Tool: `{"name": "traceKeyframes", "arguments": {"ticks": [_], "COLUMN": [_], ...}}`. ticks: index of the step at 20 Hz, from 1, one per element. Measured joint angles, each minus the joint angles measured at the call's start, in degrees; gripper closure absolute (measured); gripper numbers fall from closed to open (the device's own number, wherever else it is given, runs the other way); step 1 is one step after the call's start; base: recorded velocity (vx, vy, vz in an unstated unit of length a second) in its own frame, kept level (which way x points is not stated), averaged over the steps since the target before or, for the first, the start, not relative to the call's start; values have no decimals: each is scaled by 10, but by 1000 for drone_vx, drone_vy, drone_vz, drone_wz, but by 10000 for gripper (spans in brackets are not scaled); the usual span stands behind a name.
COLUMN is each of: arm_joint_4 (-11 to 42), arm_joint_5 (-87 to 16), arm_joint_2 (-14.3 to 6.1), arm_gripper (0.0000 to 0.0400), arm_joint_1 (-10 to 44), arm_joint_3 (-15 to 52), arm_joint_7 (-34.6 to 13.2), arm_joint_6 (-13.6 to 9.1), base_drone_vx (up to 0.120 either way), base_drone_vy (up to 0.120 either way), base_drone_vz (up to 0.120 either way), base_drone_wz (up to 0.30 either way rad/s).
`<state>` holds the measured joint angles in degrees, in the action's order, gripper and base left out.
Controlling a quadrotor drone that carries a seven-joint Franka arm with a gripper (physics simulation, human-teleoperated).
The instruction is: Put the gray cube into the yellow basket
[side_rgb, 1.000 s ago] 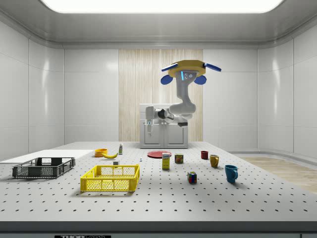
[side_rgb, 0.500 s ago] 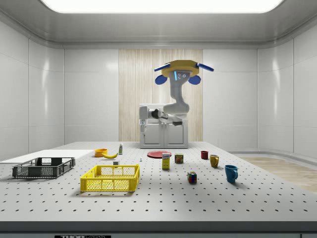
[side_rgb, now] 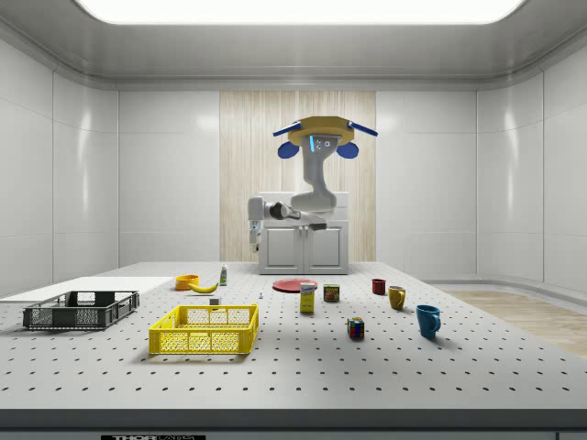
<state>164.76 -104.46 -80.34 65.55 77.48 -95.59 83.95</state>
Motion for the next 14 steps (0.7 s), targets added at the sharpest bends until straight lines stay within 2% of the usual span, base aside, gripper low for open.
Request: {"name": "traceKeyframes", "arguments": {"ticks": [1,14], "arm_joint_4": [0,-1], "arm_joint_5": [1,8], "arm_joint_2": [-2,-20], "arm_gripper": [0,0], "arm_joint_1": [0,5], "arm_joint_3": [0,4], "arm_joint_7": [0,-4], "arm_joint_6": [1,18], "base_drone_vx": [120,120], "base_drone_vy": [0,0], "base_drone_vz": [-40,-120], "base_drone_wz": [0,0]}}
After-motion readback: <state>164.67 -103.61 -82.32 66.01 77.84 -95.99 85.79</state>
